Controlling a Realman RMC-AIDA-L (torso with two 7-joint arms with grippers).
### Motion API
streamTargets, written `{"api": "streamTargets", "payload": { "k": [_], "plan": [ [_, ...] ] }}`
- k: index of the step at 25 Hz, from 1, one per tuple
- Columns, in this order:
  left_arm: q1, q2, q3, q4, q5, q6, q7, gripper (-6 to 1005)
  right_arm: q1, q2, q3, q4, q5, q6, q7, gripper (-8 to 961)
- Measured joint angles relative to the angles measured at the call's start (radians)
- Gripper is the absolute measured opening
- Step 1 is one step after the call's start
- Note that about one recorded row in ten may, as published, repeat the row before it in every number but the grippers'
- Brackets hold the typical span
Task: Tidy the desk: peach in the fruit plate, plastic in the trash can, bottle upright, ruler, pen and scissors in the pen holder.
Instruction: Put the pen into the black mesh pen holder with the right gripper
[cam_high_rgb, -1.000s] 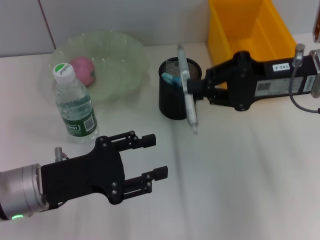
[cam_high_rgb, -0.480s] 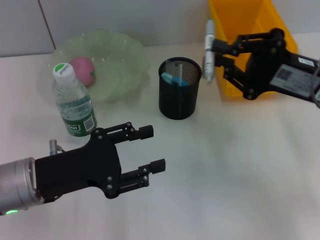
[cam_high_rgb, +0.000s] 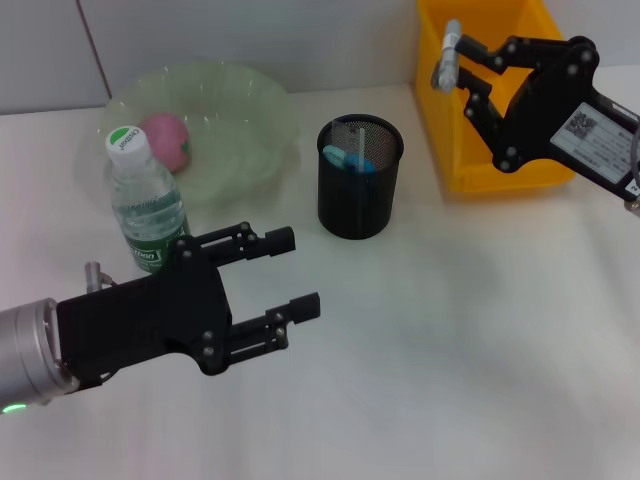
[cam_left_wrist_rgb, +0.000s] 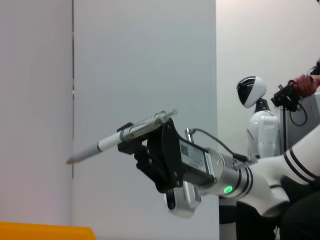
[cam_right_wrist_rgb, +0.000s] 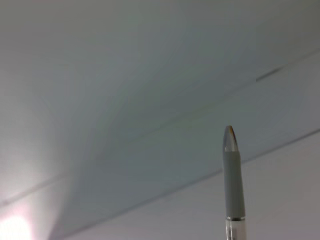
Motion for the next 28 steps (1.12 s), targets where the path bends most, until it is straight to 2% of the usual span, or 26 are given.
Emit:
{"api": "streamTargets", "payload": {
  "k": [5, 13, 17, 23, 28],
  "plan": [
    [0.004, 0.0, -0.015, -0.004, 0.0, -0.001, -0.003, 637, -0.002, -0.013, -0.004, 0.043, 0.011, 0.027, 0.013, 127],
    [0.009, 0.001, -0.019, -0.007, -0.001, -0.006, -0.007, 637, 0.018, -0.022, -0.006, 0.102, 0.012, 0.047, 0.021, 127],
    [0.015, 0.002, -0.028, -0.007, 0.002, -0.001, -0.007, 637, 0.019, -0.026, -0.01, 0.098, 0.009, 0.054, 0.026, 127],
    [0.023, 0.002, -0.028, -0.007, 0.004, 0.001, -0.003, 637, 0.008, -0.02, -0.018, 0.091, -0.005, 0.069, 0.016, 127],
    [0.024, 0.001, -0.027, -0.008, 0.004, 0.0, -0.002, 637, 0.002, -0.019, -0.032, 0.011, -0.061, 0.077, -0.033, 128]
  ]
}}
